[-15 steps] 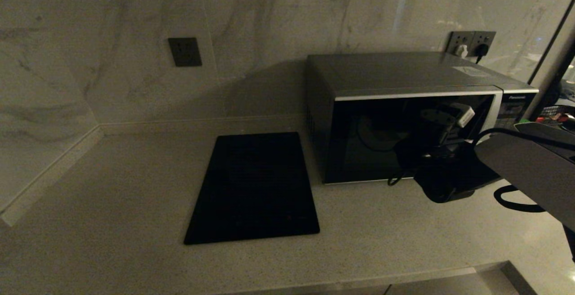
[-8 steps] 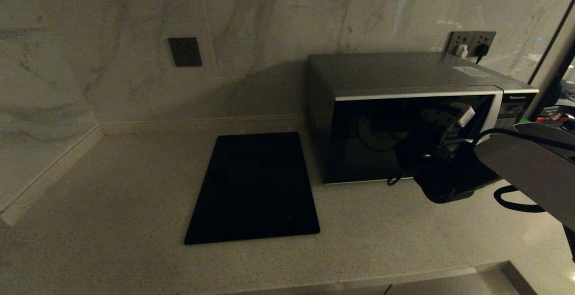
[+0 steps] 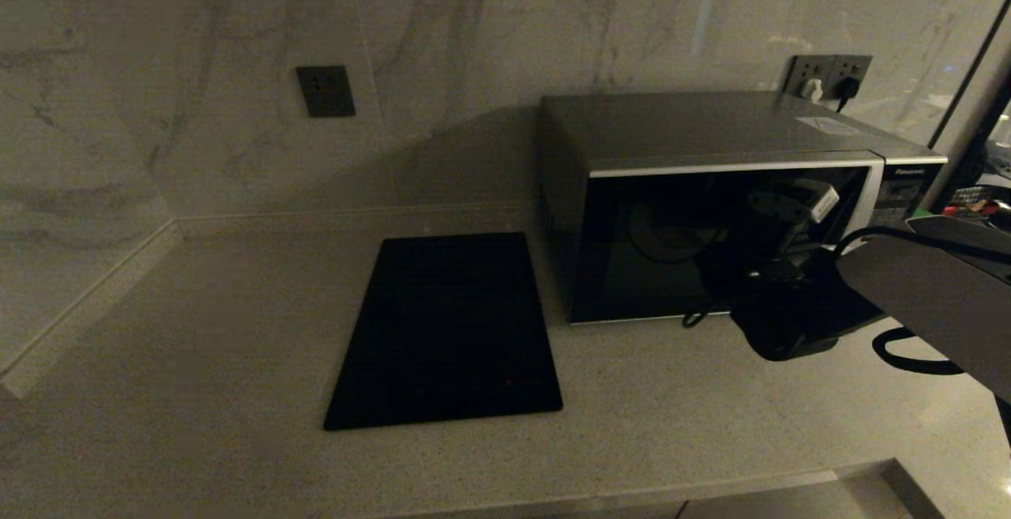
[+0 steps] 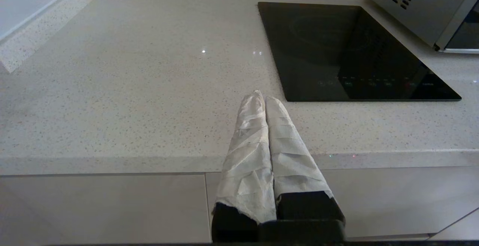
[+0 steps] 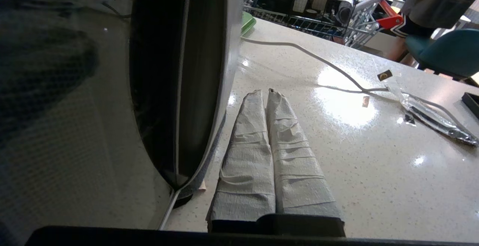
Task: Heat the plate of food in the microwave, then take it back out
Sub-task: Open the microwave oven
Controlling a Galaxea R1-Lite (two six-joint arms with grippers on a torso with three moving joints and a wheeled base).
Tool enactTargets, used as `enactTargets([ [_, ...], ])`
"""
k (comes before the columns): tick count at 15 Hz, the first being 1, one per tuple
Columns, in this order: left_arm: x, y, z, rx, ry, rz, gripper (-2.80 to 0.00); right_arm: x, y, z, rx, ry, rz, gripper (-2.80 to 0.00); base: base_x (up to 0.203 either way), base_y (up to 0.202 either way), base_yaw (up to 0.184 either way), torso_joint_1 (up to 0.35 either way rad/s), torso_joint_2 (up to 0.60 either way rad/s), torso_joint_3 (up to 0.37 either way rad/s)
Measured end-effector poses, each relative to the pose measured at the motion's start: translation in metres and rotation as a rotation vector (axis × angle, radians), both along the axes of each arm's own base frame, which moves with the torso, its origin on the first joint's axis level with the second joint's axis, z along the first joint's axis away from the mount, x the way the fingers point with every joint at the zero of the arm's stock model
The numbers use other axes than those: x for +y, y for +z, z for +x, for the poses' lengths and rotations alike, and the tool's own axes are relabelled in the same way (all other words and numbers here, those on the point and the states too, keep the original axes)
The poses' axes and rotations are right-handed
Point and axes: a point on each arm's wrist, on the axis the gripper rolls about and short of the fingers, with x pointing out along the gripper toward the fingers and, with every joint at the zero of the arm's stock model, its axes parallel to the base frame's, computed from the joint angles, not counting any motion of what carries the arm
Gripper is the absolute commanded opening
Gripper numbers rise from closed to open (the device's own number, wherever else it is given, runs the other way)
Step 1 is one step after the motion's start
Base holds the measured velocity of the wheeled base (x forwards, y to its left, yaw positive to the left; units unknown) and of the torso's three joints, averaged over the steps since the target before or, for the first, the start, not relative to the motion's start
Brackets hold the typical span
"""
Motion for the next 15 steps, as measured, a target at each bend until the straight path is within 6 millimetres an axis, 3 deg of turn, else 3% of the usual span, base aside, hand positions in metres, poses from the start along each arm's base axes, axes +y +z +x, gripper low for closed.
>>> enactTargets([
  [9,0.0,0.0,0.0,0.0,-0.001,0.0,-2.8,0.0,0.001,0.0,0.023,0.0,-0.007,0.0,0.0,0.0,0.0,0.0,0.0,0.0],
  [15,0.0,0.0,0.0,0.0,0.0,0.0,-2.8,0.0,0.007,0.012,0.021,-0.015,-0.006,0.0,0.0,0.0,0.0,0.0,0.0,0.0],
])
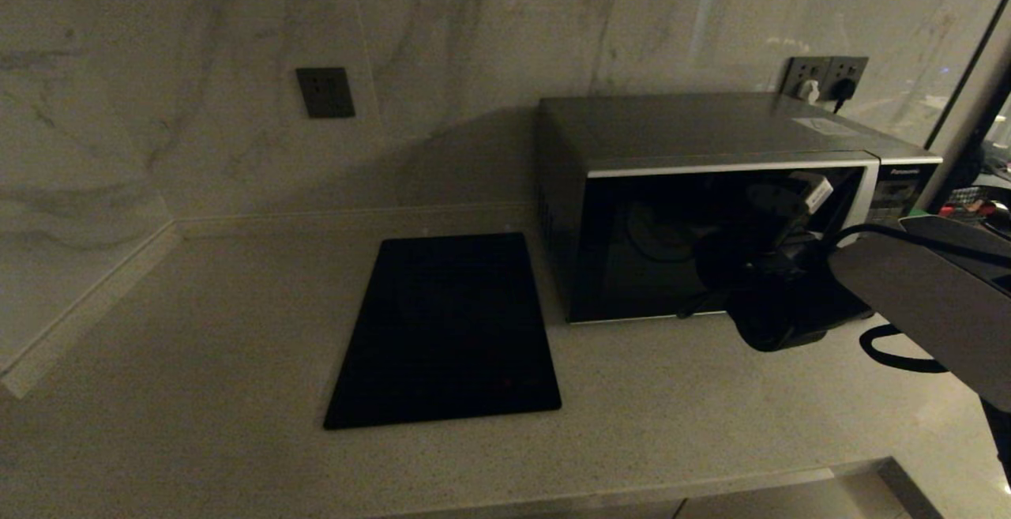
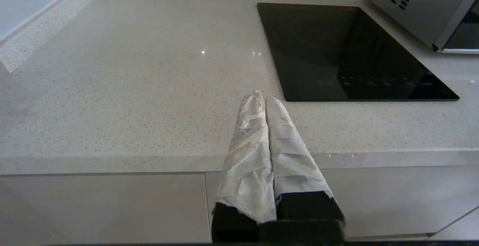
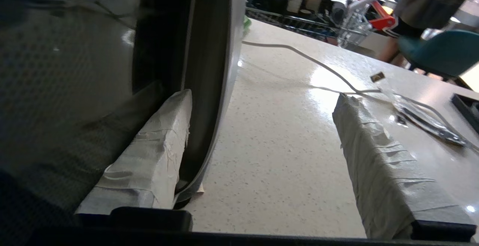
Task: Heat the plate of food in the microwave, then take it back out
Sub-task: Open the microwave oven
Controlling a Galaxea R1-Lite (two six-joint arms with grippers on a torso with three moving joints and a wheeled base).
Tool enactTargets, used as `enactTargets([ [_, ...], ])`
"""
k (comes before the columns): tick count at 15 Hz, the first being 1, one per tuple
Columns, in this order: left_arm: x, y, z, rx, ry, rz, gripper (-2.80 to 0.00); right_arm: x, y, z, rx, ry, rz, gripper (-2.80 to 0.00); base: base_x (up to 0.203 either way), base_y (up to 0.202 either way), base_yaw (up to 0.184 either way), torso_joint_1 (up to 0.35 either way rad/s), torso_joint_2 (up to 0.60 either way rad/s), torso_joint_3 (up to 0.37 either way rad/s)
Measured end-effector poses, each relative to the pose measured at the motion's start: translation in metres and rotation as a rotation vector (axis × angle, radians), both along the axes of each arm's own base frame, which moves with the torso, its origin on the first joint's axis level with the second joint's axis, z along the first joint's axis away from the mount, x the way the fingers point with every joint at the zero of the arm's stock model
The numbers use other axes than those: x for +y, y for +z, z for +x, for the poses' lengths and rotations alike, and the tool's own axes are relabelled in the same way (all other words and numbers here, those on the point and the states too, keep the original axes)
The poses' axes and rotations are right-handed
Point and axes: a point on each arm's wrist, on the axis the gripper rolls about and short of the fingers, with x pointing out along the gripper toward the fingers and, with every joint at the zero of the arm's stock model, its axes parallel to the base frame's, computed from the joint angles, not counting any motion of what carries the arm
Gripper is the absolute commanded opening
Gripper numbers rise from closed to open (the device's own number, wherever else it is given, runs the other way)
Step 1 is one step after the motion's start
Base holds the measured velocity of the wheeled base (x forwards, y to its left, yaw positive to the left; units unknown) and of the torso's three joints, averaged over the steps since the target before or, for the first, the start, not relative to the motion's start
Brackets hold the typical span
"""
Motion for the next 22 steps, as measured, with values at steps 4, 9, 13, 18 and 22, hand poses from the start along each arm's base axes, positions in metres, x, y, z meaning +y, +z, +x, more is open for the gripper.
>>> enactTargets([
  [4,0.0,0.0,0.0,0.001,0.0,0.0,-2.8,-0.003,-0.002,0.008,-0.004,-0.01,0.0,0.0,0.0,0.0,0.0,0.0,0.0,0.0],
  [9,0.0,0.0,0.0,0.001,0.0,0.0,-2.8,-0.005,-0.005,0.007,0.002,-0.004,-0.004,0.0,0.0,0.0,0.0,0.0,0.0,0.0],
  [13,0.0,0.0,0.0,0.0,0.0,0.0,-2.8,-0.007,-0.01,-0.003,0.009,0.004,-0.008,0.0,0.0,0.0,0.0,0.0,0.0,0.0],
  [18,0.0,0.0,0.0,0.0,0.0,0.0,-2.8,-0.009,-0.008,-0.013,0.029,-0.001,-0.011,0.0,0.0,0.0,0.0,0.0,0.0,0.0],
  [22,0.0,0.0,0.0,0.0,0.0,0.0,-2.8,-0.015,-0.004,-0.014,0.021,-0.017,-0.009,0.0,0.0,0.0,0.0,0.0,0.0,0.0],
])
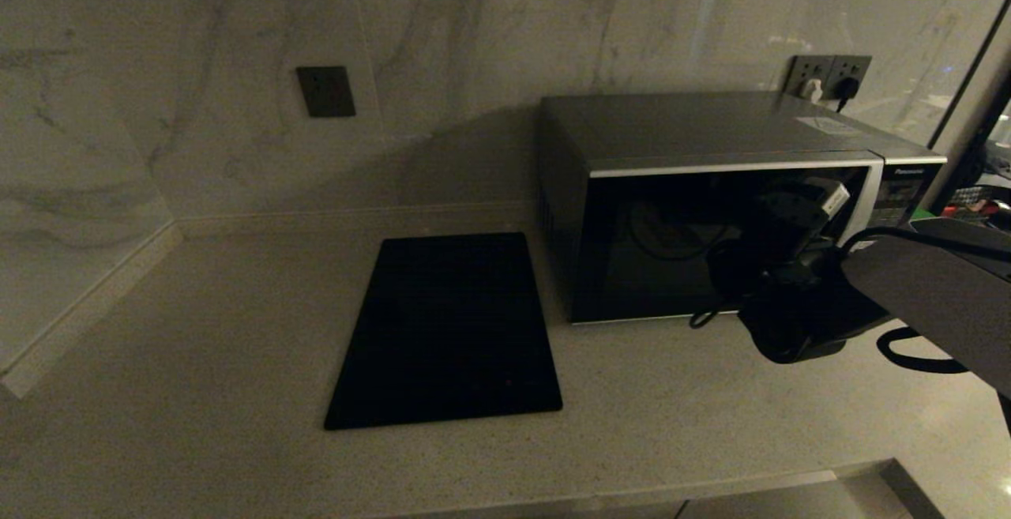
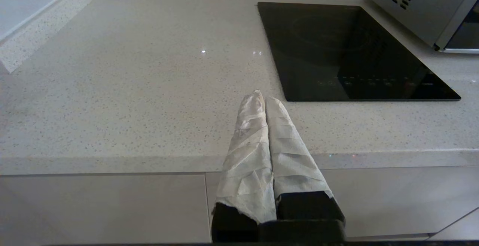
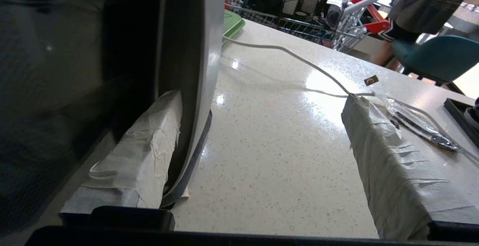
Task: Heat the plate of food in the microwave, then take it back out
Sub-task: Open the microwave oven
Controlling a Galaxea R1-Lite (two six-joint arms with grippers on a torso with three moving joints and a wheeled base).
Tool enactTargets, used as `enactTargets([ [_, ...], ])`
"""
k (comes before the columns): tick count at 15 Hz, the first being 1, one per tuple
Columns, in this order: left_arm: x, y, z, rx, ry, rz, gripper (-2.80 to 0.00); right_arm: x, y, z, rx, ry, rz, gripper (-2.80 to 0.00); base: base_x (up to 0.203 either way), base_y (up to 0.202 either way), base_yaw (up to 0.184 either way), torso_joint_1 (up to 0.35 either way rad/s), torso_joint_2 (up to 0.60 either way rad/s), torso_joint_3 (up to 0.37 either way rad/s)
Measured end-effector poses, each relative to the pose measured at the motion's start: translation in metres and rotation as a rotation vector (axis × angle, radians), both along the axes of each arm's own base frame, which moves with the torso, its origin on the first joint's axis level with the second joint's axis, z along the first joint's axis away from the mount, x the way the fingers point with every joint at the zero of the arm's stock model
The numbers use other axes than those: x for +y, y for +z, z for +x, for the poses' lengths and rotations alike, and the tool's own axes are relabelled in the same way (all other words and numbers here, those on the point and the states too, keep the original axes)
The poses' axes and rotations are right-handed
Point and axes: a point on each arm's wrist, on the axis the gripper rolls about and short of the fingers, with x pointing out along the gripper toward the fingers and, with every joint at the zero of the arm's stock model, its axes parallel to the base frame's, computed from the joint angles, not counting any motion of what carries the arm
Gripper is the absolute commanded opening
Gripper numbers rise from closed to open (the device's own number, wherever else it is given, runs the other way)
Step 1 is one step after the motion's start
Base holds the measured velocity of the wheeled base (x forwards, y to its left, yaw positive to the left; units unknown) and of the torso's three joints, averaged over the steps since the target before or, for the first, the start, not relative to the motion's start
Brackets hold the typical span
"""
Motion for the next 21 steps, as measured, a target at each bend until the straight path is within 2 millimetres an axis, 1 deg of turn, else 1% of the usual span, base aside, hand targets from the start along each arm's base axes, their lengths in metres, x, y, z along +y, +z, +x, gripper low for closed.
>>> enactTargets([
  [5,0.0,0.0,0.0,0.0,0.0,0.0,-2.8,-0.009,-0.001,0.003,0.004,-0.024,-0.001,0.0,0.0,0.0,0.0,0.0,0.0,0.0],
  [6,0.0,0.0,0.0,0.0,0.0,0.0,-2.8,-0.011,-0.001,0.004,0.007,-0.027,-0.001,-2.8,0.0,0.0,0.0,0.0,0.0,0.0],
  [21,0.0,0.0,0.0,0.0,0.0,0.0,-2.8,-0.014,0.002,0.004,-0.008,-0.032,0.0,-2.8,0.0,0.0,0.0,0.0,0.0,0.0],
])
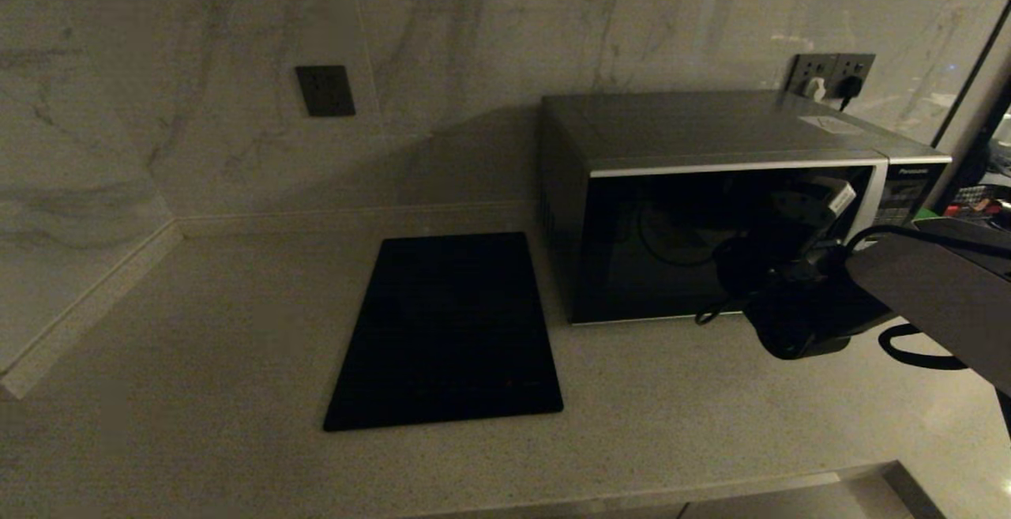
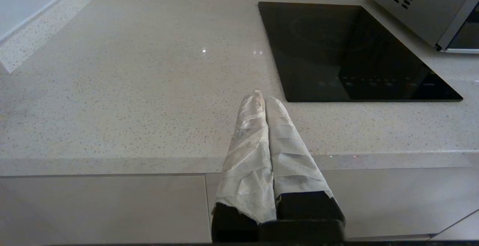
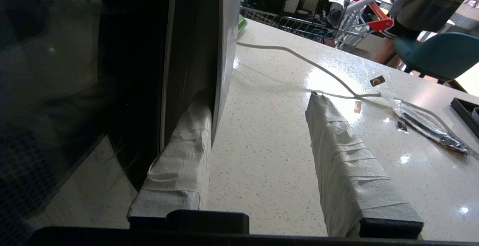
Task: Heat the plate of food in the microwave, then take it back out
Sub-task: Open the microwave oven
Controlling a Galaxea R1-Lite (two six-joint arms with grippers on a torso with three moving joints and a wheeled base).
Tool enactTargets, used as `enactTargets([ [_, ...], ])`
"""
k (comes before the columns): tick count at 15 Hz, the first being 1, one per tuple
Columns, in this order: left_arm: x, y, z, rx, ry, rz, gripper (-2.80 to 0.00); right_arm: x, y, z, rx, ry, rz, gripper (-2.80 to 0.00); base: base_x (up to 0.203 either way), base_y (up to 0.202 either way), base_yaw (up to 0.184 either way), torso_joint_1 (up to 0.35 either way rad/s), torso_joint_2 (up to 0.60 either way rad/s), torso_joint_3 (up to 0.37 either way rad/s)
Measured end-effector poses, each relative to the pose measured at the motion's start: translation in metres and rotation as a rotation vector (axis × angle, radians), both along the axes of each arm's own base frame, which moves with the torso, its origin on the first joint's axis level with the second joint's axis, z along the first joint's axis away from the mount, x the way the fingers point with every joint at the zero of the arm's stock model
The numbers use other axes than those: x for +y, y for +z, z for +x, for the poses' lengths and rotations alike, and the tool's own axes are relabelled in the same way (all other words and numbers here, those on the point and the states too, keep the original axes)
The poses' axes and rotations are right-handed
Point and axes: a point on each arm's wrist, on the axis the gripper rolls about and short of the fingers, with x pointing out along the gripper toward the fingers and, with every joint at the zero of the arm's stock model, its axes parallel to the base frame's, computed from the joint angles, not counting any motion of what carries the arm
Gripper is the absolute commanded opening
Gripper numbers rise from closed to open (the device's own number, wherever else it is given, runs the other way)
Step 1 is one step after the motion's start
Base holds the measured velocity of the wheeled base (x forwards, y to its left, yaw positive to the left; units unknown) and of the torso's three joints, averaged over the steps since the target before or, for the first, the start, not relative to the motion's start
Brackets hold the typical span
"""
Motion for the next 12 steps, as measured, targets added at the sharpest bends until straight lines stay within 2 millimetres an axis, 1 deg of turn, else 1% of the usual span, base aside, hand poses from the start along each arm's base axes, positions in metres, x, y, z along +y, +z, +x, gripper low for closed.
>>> enactTargets([
  [12,0.0,0.0001,0.0,-0.001,0.0,0.001,-2.8,0.0008,0.0101,-0.0108,-0.031,0.001,0.006,-2.8,0.0,0.0,0.0,0.0,0.0,0.0],
])
